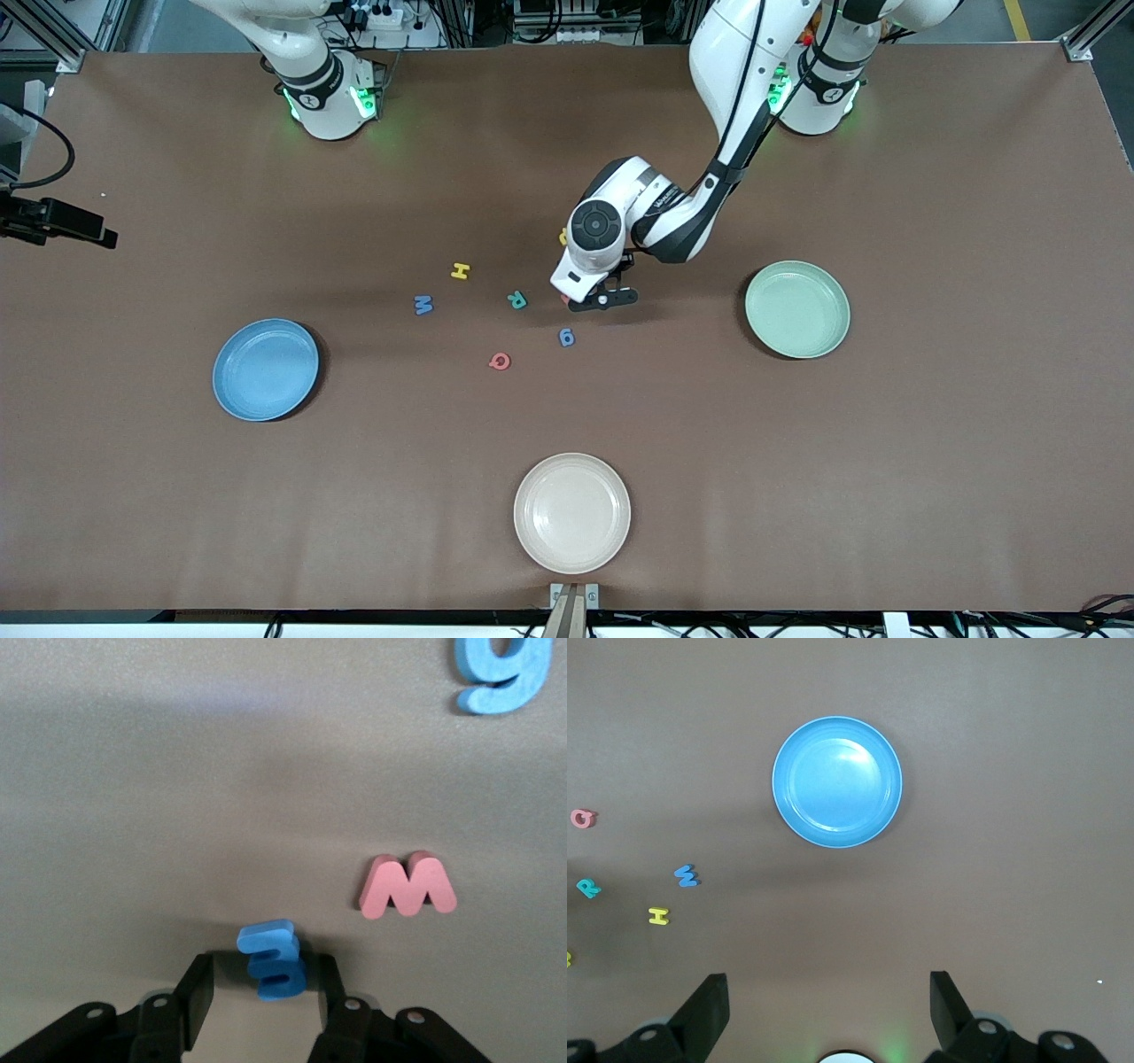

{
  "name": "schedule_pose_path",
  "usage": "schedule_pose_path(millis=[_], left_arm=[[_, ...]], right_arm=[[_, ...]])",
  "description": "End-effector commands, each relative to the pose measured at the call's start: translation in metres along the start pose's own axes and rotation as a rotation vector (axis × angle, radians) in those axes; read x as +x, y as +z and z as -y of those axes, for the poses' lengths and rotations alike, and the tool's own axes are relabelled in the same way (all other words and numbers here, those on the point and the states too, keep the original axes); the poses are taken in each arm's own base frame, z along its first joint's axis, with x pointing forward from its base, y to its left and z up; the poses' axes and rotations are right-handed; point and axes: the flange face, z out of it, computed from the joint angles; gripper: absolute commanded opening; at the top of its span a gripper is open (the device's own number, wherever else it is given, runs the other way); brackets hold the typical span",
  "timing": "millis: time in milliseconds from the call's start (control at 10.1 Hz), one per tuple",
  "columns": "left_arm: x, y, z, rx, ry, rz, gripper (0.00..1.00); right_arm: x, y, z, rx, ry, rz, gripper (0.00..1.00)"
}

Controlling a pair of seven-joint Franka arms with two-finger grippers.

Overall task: Sort uppercase to blue plate, lowercase to green plate
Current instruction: 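Lower the left gripper and close it on the blue m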

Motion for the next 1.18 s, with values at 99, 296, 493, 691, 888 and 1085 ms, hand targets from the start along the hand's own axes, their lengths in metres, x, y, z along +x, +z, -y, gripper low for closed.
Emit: schedule_pose_path(millis=[99,296,493,691,888,1085], left_arm=[[-0.0018,0.0027,0.0052,-0.013,-0.004,0.014,0.47],[-0.0003,0.0023,0.0062,-0.015,-0.011,0.016,0.35],[0.0004,0.0020,0.0064,-0.023,-0.018,0.022,0.33],[0.0003,0.0022,0.0066,-0.022,-0.018,0.024,0.24],[0.0010,0.0010,0.0069,-0.023,-0.020,0.023,0.19],[0.0025,-0.0028,0.0085,-0.023,-0.022,0.024,0.19]], right_arm=[[0.0000,-0.0004,0.0064,0.016,-0.001,-0.003,1.00],[0.0000,-0.0004,0.0064,0.016,-0.001,-0.003,1.00],[-0.0002,-0.0003,0.0064,0.016,-0.001,-0.002,1.00],[-0.0002,-0.0002,0.0073,0.016,-0.003,-0.001,1.00],[-0.0002,-0.0002,0.0073,0.016,-0.003,-0.001,1.00],[-0.0002,-0.0002,0.0073,0.016,-0.003,-0.001,1.00]])
